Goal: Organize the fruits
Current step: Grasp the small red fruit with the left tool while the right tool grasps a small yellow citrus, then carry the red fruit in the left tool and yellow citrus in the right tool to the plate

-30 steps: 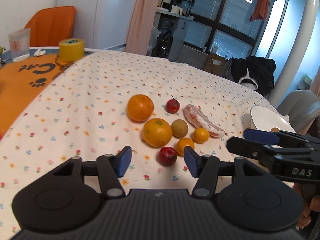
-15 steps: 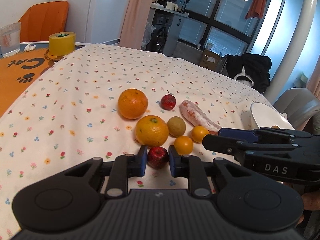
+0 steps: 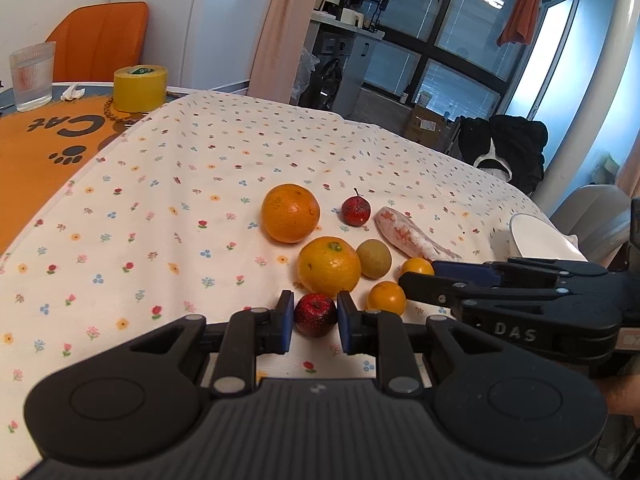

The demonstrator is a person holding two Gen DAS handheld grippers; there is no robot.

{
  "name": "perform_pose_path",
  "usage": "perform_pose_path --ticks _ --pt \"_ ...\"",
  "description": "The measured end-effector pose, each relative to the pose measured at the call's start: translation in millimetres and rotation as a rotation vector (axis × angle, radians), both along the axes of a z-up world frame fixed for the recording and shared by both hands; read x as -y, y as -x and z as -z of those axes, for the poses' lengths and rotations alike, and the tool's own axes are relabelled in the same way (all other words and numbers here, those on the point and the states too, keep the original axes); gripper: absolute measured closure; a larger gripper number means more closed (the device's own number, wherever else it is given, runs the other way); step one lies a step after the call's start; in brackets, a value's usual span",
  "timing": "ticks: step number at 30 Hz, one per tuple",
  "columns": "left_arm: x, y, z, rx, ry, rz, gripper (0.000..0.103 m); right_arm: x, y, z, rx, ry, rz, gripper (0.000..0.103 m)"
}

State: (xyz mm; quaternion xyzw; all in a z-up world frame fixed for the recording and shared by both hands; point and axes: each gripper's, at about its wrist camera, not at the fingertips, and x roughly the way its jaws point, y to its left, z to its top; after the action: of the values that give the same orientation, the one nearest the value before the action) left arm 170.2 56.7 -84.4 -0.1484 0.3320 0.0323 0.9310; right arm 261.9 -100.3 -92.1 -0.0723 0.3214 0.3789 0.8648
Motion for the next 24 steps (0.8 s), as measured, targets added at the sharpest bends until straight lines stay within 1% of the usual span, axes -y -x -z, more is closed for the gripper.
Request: perform_pose_path --ticks 15,24 --pt "16 9 -20 0.041 -0.019 0.019 0.082 23 20 -20 0.037 -0.039 0.004 0.078" --pt "36 8 -33 0.069 -0.04 0.056 0.082 51 31 -38 0.074 -0.075 0.041 0.078"
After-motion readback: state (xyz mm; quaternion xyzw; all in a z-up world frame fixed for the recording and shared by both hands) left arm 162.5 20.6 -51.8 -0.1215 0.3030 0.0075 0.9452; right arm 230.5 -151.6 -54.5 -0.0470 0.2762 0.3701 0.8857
